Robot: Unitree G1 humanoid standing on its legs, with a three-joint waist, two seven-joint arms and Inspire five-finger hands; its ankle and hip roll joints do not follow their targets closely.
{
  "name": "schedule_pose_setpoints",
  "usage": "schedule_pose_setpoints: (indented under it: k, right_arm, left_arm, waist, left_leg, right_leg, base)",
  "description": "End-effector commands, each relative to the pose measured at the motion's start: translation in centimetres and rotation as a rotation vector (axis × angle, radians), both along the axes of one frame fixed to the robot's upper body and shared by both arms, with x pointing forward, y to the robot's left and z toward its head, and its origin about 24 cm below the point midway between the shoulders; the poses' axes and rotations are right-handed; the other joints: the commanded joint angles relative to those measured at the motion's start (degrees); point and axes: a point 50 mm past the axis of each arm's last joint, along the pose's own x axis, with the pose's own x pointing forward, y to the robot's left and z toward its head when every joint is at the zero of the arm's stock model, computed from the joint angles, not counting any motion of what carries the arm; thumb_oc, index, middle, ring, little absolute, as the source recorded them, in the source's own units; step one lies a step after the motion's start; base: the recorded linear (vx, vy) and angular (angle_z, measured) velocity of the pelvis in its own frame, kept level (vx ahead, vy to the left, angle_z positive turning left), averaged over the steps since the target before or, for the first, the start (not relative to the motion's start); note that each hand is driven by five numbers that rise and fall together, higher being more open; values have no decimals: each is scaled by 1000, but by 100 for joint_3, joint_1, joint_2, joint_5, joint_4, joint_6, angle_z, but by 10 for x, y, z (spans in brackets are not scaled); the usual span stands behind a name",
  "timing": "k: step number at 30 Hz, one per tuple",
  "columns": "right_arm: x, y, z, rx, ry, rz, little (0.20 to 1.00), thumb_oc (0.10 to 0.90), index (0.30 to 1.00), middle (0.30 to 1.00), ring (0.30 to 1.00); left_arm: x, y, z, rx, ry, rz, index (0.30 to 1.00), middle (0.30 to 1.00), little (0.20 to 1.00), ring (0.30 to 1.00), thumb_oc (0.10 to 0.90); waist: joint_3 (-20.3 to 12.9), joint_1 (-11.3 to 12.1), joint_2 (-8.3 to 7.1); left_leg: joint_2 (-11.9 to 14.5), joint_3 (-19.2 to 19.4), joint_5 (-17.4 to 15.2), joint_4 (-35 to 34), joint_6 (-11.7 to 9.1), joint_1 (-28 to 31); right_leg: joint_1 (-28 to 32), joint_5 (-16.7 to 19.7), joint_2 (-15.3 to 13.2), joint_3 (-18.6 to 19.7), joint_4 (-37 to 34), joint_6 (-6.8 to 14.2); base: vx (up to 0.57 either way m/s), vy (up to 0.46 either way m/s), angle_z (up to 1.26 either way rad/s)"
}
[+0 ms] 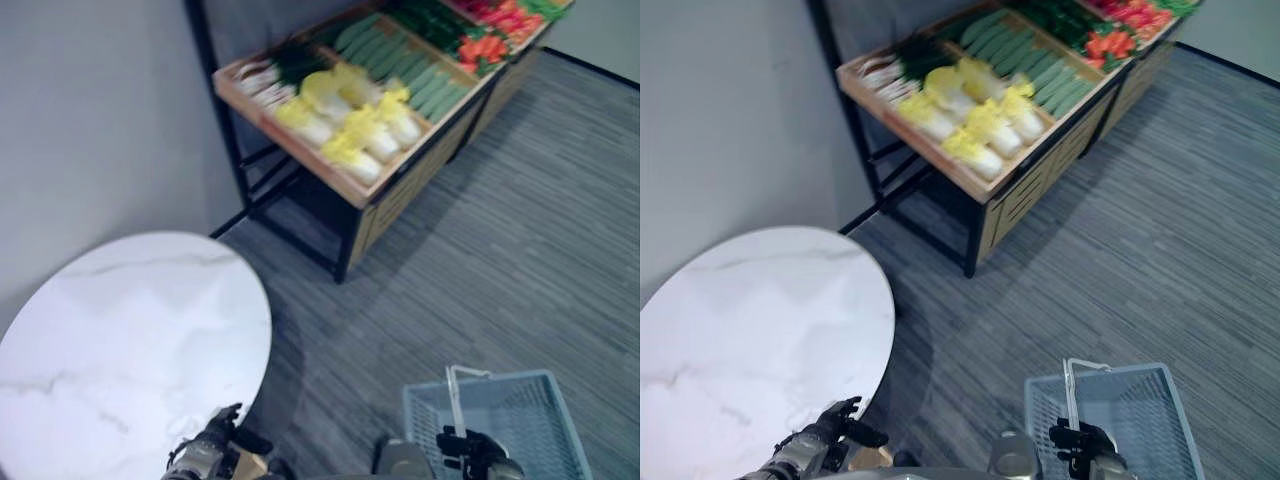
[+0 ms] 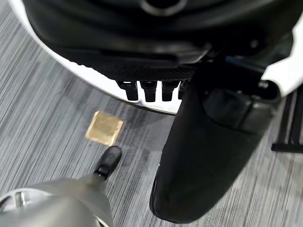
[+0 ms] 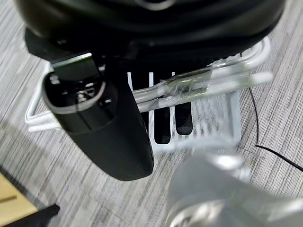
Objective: Get the vegetables into the basket
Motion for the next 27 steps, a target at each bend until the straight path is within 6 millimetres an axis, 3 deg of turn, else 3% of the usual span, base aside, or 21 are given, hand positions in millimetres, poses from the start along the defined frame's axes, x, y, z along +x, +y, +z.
schedule_pose_setpoints:
  k: [1, 2, 3, 5, 7, 11, 13, 14, 15, 16, 17, 18, 19, 20, 21, 24, 27]
  right_arm:
    - [31, -7, 12, -17, -112, 41, 300, 400, 300, 300, 300]
    - [25, -3, 8, -2, -86, 41, 300, 400, 300, 300, 300]
    - [24, 3, 6, 1, -72, 62, 300, 400, 300, 300, 300]
    - [22, 3, 5, 4, -61, 59, 300, 400, 300, 300, 300]
    - [11, 1, 2, 5, -30, 49, 300, 400, 300, 300, 300]
    - [-20, -10, -2, 14, 29, -66, 300, 400, 300, 300, 300]
    - [-31, -14, -3, 15, 58, -83, 300, 400, 300, 300, 300]
    - [-35, -14, -4, 13, 67, -86, 300, 400, 300, 300, 300]
    - [-36, -16, -3, 11, 71, -94, 300, 400, 300, 300, 300]
    - [-34, -21, -2, -7, 80, -63, 300, 400, 300, 300, 300]
    - [-34, -21, -2, -7, 80, -63, 300, 400, 300, 300, 300]
    - [-31, -20, -1, -12, 81, -33, 300, 400, 300, 300, 300]
    - [-30, -21, -1, -18, 77, -17, 300, 400, 300, 300, 300]
    - [-29, -22, 0, -21, 77, -11, 300, 400, 300, 300, 300]
    - [-29, -22, -1, -20, 75, -7, 300, 400, 300, 300, 300]
    - [-22, -21, 1, -14, 45, -10, 300, 400, 300, 300, 300]
    - [-20, -21, 1, -13, 32, -22, 300, 400, 300, 300, 300]
  left_arm:
    - [11, -13, 1, -43, -47, 16, 1000, 1000, 1000, 1000, 900]
    - [5, -11, -1, -42, -30, 38, 1000, 1000, 1000, 1000, 900]
    - [1, -6, -1, -40, -27, 76, 1000, 1000, 1000, 1000, 900]
    - [0, -4, -2, -39, -20, 89, 1000, 1000, 1000, 1000, 900]
    - [-1, -5, -2, -35, -14, 83, 1000, 1000, 1000, 1000, 900]
    - [2, -8, -2, -37, -10, 59, 1000, 1000, 1000, 1000, 900]
    - [1, -11, -3, -45, -4, 56, 1000, 1000, 1000, 1000, 900]
    - [0, -11, -4, -48, -1, 58, 1000, 1000, 1000, 1000, 900]
    - [1, -12, -3, -50, -4, 61, 1000, 1000, 1000, 1000, 900]
    - [0, -15, -4, -74, -17, 89, 1000, 1000, 1000, 1000, 900]
    - [0, -15, -4, -74, -17, 89, 1000, 1000, 1000, 1000, 900]
    - [-6, -16, -6, -83, -10, 119, 1000, 1000, 1000, 1000, 900]
    - [-10, -16, -8, -87, 0, 134, 1000, 1000, 1000, 1000, 900]
    - [-13, -15, -8, -92, 1, 148, 1000, 1000, 1000, 1000, 900]
    - [-15, -15, -9, -91, 7, 154, 1000, 1000, 1000, 1000, 900]
    - [-12, -17, -8, -81, 8, 110, 1000, 1000, 1000, 1000, 900]
    - [-9, -19, -8, -80, 5, 91, 1000, 1000, 1000, 1000, 900]
  waist:
    - [-415, -103, 97]
    - [-479, -50, 20]
    - [-408, 122, 39]
    - [-328, 61, 28]
    - [-243, -86, 55]
    - [37, -346, 208]
    - [136, -366, 239]
    - [200, -311, 212]
    - [279, -242, 176]
    - [382, 124, 141]
    - [369, 114, 147]
    - [408, 285, 85]
    - [410, 350, 44]
    - [402, 369, 15]
    - [368, 344, 34]
    - [287, 312, 87]
    - [285, 269, 100]
  left_leg:
    - [-554, -217, 306, -782, -193, -758]
    - [-428, 137, 303, -640, -223, -837]
    - [-112, 607, 446, -579, -371, -787]
    - [74, 797, 618, -482, -509, -775]
    - [197, 750, 898, -548, -658, -742]
    - [367, 476, 1422, -899, -899, -652]
    - [412, 376, 1449, -918, -925, -661]
    - [400, 145, 1415, -816, -930, -724]
    - [321, -339, 1276, -595, -922, -851]
    - [-175, -2238, 887, -298, -757, -1186]
    - [-174, -2250, 889, -291, -755, -1211]
    - [-529, -3103, 611, -170, -681, -1247]
    - [-768, -3468, 461, -7, -638, -1294]
    - [-906, -3606, 337, 56, -567, -1266]
    - [-870, -3421, 290, -77, -480, -1128]
    - [-967, -3616, 477, -589, -376, -999]
    - [-946, -3558, 547, -653, -393, -990]
  right_leg:
    - [1014, 308, -203, 439, -625, 583]
    - [1167, 240, -168, 190, -1025, 690]
    - [1060, 110, -199, -682, -1280, 649]
    - [962, -35, -24, -844, -1417, 558]
    - [956, -222, 276, -443, -1596, 439]
    - [903, -495, 739, -7, -1570, 197]
    - [831, -590, 848, 41, -1451, 115]
    - [800, -622, 894, 81, -1390, 69]
    - [752, -650, 907, 133, -1326, 23]
    - [514, -505, 955, 412, -1248, -53]
    - [498, -500, 958, 402, -1249, -53]
    - [438, -442, 982, 627, -1231, -44]
    - [399, -381, 998, 807, -1253, -41]
    - [369, -340, 1013, 923, -1271, -43]
    - [357, -333, 1053, 956, -1239, -50]
    - [200, -309, 1155, 941, -1229, -92]
    - [167, -297, 1131, 873, -1213, -88]
  base:
    - [-223, -219, -112]
    - [-322, -299, -133]
    - [-317, -308, -178]
    - [-198, -298, -341]
    - [-77, -315, -167]
    - [-120, -239, -40]
    - [-135, -204, -58]
    - [-125, -216, -34]
    - [-157, -192, -8]
    - [-136, -125, -8]
    - [-114, -141, -80]
    - [-13, -107, -131]
    - [-19, -140, -113]
    - [2, -76, -87]
    - [25, -22, -60]
    - [-9, 24, -21]
    - [-18, 50, 12]
